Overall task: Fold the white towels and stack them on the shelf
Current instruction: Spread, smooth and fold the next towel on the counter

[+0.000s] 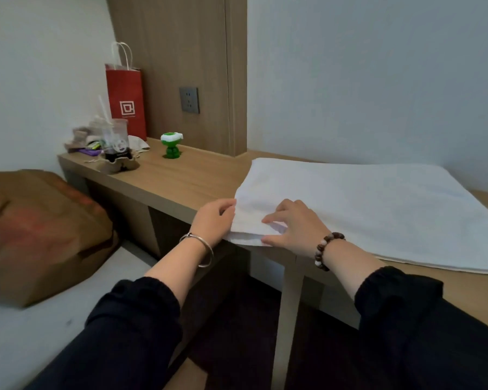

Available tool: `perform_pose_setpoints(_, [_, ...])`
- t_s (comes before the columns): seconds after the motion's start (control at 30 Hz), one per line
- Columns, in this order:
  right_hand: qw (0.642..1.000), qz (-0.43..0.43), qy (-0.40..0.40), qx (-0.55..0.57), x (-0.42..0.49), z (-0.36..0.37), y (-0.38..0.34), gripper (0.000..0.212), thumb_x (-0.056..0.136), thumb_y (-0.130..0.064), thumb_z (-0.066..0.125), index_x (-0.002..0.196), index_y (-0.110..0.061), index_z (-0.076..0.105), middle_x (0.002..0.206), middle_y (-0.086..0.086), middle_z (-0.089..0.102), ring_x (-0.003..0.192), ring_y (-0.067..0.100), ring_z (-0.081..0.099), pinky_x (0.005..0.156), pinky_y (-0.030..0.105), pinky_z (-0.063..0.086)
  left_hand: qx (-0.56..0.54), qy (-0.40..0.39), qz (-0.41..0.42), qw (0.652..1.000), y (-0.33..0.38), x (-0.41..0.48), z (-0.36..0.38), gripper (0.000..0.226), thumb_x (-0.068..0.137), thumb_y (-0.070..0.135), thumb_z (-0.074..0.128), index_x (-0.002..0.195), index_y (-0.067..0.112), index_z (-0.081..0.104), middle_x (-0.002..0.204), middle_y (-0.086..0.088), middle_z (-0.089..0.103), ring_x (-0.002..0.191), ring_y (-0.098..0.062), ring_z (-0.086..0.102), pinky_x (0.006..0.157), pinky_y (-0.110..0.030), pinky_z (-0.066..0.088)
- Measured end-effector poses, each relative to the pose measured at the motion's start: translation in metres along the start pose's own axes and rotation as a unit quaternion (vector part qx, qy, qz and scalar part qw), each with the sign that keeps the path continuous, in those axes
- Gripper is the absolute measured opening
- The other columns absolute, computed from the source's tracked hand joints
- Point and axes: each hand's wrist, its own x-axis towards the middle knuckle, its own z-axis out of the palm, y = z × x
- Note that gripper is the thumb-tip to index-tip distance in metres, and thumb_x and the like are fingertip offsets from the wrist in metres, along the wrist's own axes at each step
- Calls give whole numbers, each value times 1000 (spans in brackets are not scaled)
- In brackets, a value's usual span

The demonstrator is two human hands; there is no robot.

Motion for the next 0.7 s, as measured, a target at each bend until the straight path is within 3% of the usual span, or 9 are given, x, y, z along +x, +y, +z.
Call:
perform_pose_setpoints(0.1, [999,39,11,3,9,0,4,45,84,-58,58,121,-32,64,110,-5,48,108,16,41,91,33,38,-61,-8,-29,998,3,14,0,33,98,19,44,127,17,59,122,1,63,111,-12,55,90,-21,37])
perform_pose_setpoints(0.23, [994,106,3,-25,26,-7,13,47,88,-55,55,126,-28,61,120,0,50,112,20,45,95,35,41,-69,-58,-43,995,-4,28,-4,36,99,17,43,135,18,50,122,3,64,115,-9,54,91,-20,37])
perform_pose_setpoints(0.33, [991,134,17,-10,35,-7,15,45,88,-53,57,122,-24,64,114,0,52,104,18,49,88,31,44,-71,-73,-30,994,-9,33,-6,37,95,16,53,132,18,53,123,4,62,111,-5,53,92,-19,38])
perform_pose_setpoints(0.43, [992,116,48,10,33,-4,17,33,92,-47,53,102,-24,73,100,-3,53,91,16,51,70,25,38,-79,-63,-21,995,-14,31,-2,25,87,21,65,111,26,66,107,12,67,107,-6,59,97,-26,44])
perform_pose_setpoints(0.57, [995,62,72,34,31,-3,18,28,96,-28,52,86,-14,74,94,-2,60,91,18,54,75,26,38,-64,-8,2,998,-17,25,2,14,79,22,75,92,27,71,94,12,70,94,-5,63,96,-33,49])
perform_pose_setpoints(0.7, [979,57,165,106,29,-8,14,17,92,-16,59,89,-10,74,87,-4,66,83,12,56,75,20,39,-61,1,17,998,-18,24,1,17,79,19,74,96,24,73,98,9,69,97,-6,61,98,-32,47])
